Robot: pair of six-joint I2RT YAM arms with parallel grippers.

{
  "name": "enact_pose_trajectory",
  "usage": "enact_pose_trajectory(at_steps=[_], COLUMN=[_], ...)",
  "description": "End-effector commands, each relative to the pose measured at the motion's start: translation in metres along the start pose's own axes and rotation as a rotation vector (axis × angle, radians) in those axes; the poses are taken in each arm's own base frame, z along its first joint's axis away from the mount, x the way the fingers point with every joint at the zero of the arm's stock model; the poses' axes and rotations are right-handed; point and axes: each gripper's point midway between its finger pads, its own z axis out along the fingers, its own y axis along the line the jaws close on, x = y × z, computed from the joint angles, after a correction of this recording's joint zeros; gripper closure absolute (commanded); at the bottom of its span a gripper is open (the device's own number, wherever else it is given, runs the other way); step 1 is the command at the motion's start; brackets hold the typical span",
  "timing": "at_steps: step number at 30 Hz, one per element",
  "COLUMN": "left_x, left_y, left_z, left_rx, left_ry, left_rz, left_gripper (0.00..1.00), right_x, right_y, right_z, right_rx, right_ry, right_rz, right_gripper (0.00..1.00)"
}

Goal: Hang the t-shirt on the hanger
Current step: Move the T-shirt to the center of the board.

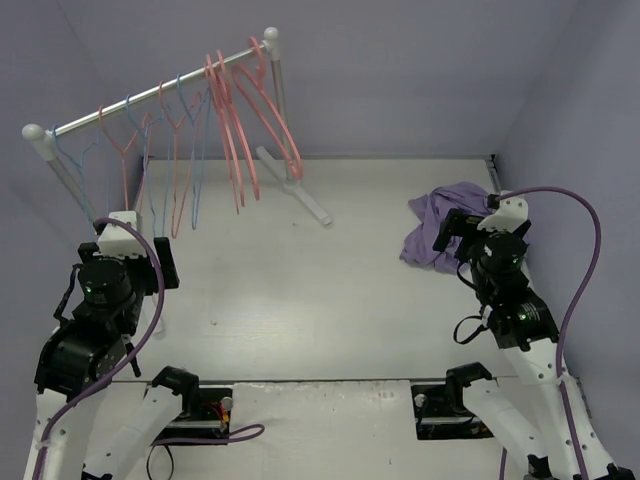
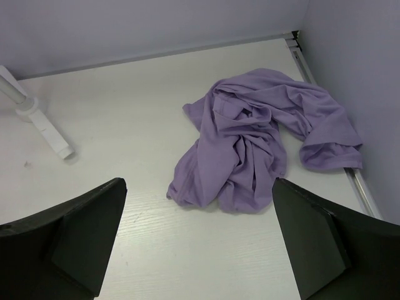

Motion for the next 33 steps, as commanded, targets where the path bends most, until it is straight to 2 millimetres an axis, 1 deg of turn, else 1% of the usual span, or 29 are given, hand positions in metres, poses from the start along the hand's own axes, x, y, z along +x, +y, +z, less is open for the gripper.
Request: enact_pose_trajectory(at_steps=[1,5,8,10,11,12,14,15,17,18,20,22,23,24,28,31,33], left_x=[-0.025,-0.024,-0.022,-0.019,-0.020,-0.019,-0.018,-0.017,-0.014,-0.014,-0.009,-0.004,-0.002,-0.001,0.004,0.005,0.006], left_y=[-0.004,-0.007,-0.013,-0.021,-0.025,-0.027,-0.031,-0.032,-0.036,-0.036,-0.040,-0.044,-0.045,-0.048,-0.054,-0.058,-0.059], left_z=[-0.004,-0.003,-0.004,-0.004,-0.005,-0.005,-0.006,-0.007,-0.007,-0.007,-0.006,-0.005,-0.004,-0.004,-0.002,0.000,0.001], left_rx=[0.021,0.042,0.068,0.112,0.131,0.140,0.164,0.167,0.185,0.188,0.207,0.223,0.225,0.241,0.269,0.284,0.285], left_ry=[-0.066,-0.059,-0.028,-0.003,0.001,0.008,0.015,0.023,0.033,0.033,0.047,0.060,0.066,0.074,0.093,0.107,0.111], left_rz=[-0.053,-0.043,-0.037,-0.038,-0.050,-0.054,-0.063,-0.070,-0.073,-0.073,-0.073,-0.074,-0.074,-0.072,-0.068,-0.067,-0.065], left_gripper=[0.22,0.22,0.22,0.22,0.22,0.22,0.22,0.22,0.22,0.22,0.22,0.22,0.22,0.22,0.22,0.22,0.22], right_x=[-0.019,-0.014,-0.003,0.012,0.017,0.031,0.044,0.061,0.078,0.089,0.118,0.132,0.133,0.142,0.164,0.173,0.176], right_y=[-0.006,-0.009,-0.010,-0.008,-0.010,-0.014,-0.017,-0.022,-0.028,-0.030,-0.032,-0.030,-0.029,-0.028,-0.023,-0.012,-0.007], right_z=[0.007,0.017,0.034,0.051,0.057,0.069,0.081,0.092,0.104,0.110,0.132,0.146,0.147,0.154,0.169,0.172,0.174], right_rx=[0.056,0.095,0.148,0.184,0.210,0.244,0.279,0.321,0.362,0.382,0.422,0.430,0.426,0.428,0.421,0.378,0.367], right_ry=[-0.052,-0.025,0.026,0.078,0.094,0.137,0.174,0.215,0.263,0.290,0.376,0.421,0.428,0.453,0.502,0.527,0.526], right_rz=[0.022,0.026,0.053,0.094,0.108,0.115,0.179,0.210,0.240,0.245,0.233,0.220,0.216,0.205,0.201,0.237,0.250], right_gripper=[0.00,0.00,0.00,0.00,0.01,0.03,0.04,0.06,0.07,0.07,0.08,0.08,0.09,0.10,0.14,0.17,0.19])
